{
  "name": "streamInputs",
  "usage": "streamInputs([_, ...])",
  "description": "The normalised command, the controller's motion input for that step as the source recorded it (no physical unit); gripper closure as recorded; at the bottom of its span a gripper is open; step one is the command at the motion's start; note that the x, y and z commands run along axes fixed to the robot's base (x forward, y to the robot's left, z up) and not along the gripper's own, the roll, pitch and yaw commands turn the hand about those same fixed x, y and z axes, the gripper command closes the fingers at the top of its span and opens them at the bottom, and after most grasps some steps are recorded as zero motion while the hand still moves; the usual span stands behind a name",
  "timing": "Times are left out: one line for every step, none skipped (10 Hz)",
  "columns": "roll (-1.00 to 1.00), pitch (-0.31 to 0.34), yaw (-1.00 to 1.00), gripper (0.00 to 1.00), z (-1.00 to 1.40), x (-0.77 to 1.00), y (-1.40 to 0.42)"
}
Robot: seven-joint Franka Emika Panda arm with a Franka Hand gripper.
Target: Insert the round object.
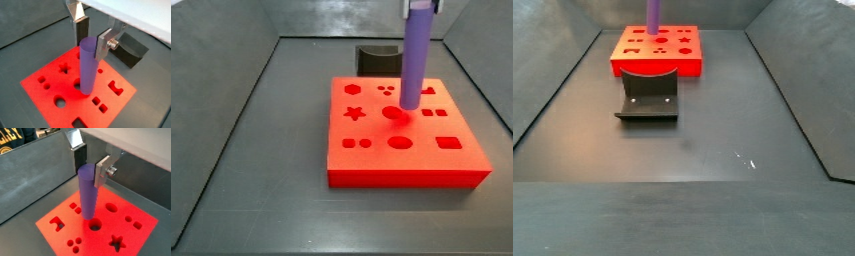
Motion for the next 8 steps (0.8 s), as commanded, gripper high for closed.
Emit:
streamInputs([0.13, 0.0, -0.18, 1.0, -0.07, -0.44, 0.0])
streamInputs([0.07, 0.0, -0.2, 1.0, -0.07, -0.36, 0.0])
streamInputs([0.01, 0.0, -0.03, 1.0, -0.14, 0.0, 0.0])
streamInputs([0.03, 0.0, 0.0, 1.0, -0.19, 0.23, 0.0])
streamInputs([0.01, 0.0, 0.0, 1.0, -0.17, 0.25, 0.0])
streamInputs([0.0, 0.0, 0.0, 1.0, -0.14, 0.21, 0.0])
streamInputs([0.03, 0.0, 0.0, 1.0, -0.17, 0.0, 0.0])
streamInputs([0.02, 0.0, -0.1, 1.0, -0.12, -0.16, 0.0])
